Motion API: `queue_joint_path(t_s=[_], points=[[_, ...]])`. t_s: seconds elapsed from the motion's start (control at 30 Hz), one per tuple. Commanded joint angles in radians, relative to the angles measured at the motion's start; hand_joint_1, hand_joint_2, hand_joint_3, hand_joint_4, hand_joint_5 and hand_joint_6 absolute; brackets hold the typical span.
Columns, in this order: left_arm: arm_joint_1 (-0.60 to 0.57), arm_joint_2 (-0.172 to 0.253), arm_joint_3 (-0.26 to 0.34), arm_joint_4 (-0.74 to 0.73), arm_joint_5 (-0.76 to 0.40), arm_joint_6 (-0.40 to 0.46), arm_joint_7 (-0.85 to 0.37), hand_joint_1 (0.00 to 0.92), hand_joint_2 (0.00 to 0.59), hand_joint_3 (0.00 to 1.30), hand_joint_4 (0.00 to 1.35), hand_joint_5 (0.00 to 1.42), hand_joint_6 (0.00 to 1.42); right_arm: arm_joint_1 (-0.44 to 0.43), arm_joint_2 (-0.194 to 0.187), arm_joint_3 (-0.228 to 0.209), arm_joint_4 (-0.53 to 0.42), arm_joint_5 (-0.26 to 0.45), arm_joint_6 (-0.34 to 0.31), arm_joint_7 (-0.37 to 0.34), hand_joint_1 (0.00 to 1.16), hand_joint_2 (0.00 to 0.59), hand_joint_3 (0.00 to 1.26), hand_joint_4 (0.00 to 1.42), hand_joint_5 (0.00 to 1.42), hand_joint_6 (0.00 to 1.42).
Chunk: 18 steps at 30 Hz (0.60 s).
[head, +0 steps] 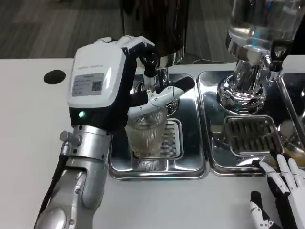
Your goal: Grasp the cup under the faucet to collect the drink, then remove the cup.
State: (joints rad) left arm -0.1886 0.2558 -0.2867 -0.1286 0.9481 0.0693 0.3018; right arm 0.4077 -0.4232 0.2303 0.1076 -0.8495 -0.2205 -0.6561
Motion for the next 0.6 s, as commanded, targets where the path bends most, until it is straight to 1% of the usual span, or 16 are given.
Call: queue_joint_path(t_s=[0.03, 0.33, 0.6], points=[[0.037, 0.015, 0.021, -0.007, -0.010, -0.022, 0.032, 0.000, 0.072, 0.70, 0.56, 0.63, 0.37, -0.005, 0.010, 0.010, -0.014, -0.012, 0.012, 0.012, 0.25, 0.512, 0.20, 0.01, 0.00, 0.08], [0.059, 0.008, 0.022, 0.009, -0.010, -0.041, 0.050, 0.000, 0.081, 0.71, 0.58, 0.65, 0.38, -0.001, 0.018, 0.011, -0.028, -0.021, 0.021, 0.019, 0.25, 0.512, 0.20, 0.01, 0.00, 0.08], [0.071, 0.001, 0.016, 0.010, -0.008, -0.046, 0.060, 0.000, 0.082, 0.72, 0.58, 0.65, 0.40, 0.009, 0.013, 0.007, -0.034, -0.020, 0.020, 0.016, 0.25, 0.512, 0.20, 0.01, 0.00, 0.08]])
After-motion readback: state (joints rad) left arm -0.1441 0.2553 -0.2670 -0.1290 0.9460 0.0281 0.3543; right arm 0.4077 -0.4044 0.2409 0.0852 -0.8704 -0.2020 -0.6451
